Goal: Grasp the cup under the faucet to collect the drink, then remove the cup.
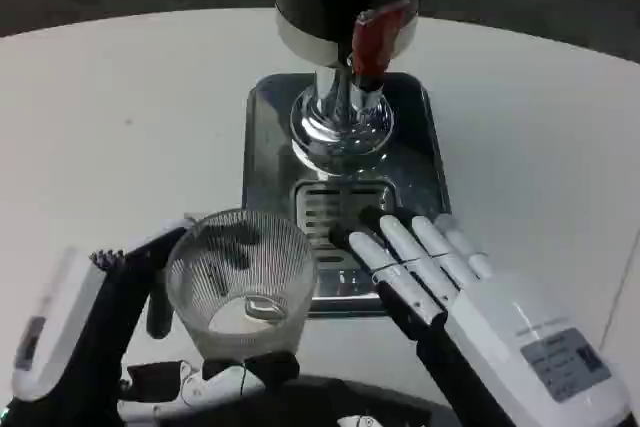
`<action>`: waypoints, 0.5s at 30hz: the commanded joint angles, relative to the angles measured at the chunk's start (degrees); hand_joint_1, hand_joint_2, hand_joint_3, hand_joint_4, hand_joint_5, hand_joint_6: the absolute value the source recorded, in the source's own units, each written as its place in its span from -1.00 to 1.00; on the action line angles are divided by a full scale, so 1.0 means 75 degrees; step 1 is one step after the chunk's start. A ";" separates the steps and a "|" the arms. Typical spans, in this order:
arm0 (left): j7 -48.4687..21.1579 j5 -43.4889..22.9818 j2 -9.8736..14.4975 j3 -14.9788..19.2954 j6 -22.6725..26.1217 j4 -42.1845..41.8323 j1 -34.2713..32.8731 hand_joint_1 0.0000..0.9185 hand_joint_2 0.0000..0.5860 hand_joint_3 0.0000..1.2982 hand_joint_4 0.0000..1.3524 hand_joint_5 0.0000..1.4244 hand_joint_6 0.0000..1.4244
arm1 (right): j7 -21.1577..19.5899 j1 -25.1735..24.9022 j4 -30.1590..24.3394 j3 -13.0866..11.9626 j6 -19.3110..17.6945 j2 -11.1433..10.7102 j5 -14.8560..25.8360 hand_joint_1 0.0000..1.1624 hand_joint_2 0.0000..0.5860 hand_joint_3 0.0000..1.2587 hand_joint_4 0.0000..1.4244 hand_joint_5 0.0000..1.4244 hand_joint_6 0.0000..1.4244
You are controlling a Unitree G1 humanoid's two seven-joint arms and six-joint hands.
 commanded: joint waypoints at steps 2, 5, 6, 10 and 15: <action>-0.0009 -0.0108 -0.0055 -0.0031 -0.0186 -0.0064 -0.0009 0.28 -0.17 0.37 0.51 0.64 0.78 | 0.0156 0.0019 -0.0133 -0.0023 -0.0003 0.0165 0.0067 -0.38 0.26 -0.88 -1.00 -1.00 -1.00; 0.0013 -0.0051 -0.0036 -0.0023 -0.0210 -0.0031 -0.0023 0.27 -0.17 0.37 0.51 0.64 0.78 | 0.0212 0.0034 -0.0137 -0.0014 0.0003 0.0228 0.0051 -0.38 0.26 -0.88 -1.00 -1.00 -1.00; 0.0021 -0.0017 -0.0020 -0.0018 -0.0241 -0.0036 -0.0022 0.27 -0.17 0.37 0.51 0.64 0.78 | 0.0221 0.0040 -0.0134 -0.0016 0.0003 0.0241 0.0047 -0.38 0.26 -0.88 -1.00 -1.00 -1.00; 0.0011 -0.0020 -0.0024 -0.0024 -0.0229 -0.0058 -0.0002 0.27 -0.16 0.37 0.51 0.64 0.78 | 0.0231 0.0012 -0.0095 -0.0061 0.0022 0.0306 0.0041 -0.38 0.26 -0.88 -1.00 -1.00 -1.00; 0.0037 0.0013 -0.0058 -0.0048 -0.0205 -0.0019 -0.0042 0.27 -0.16 0.37 0.51 0.64 0.78 | 0.0289 0.0021 -0.0087 -0.0113 0.0083 0.0406 0.0026 -0.38 0.26 -0.88 -1.00 -1.00 -1.00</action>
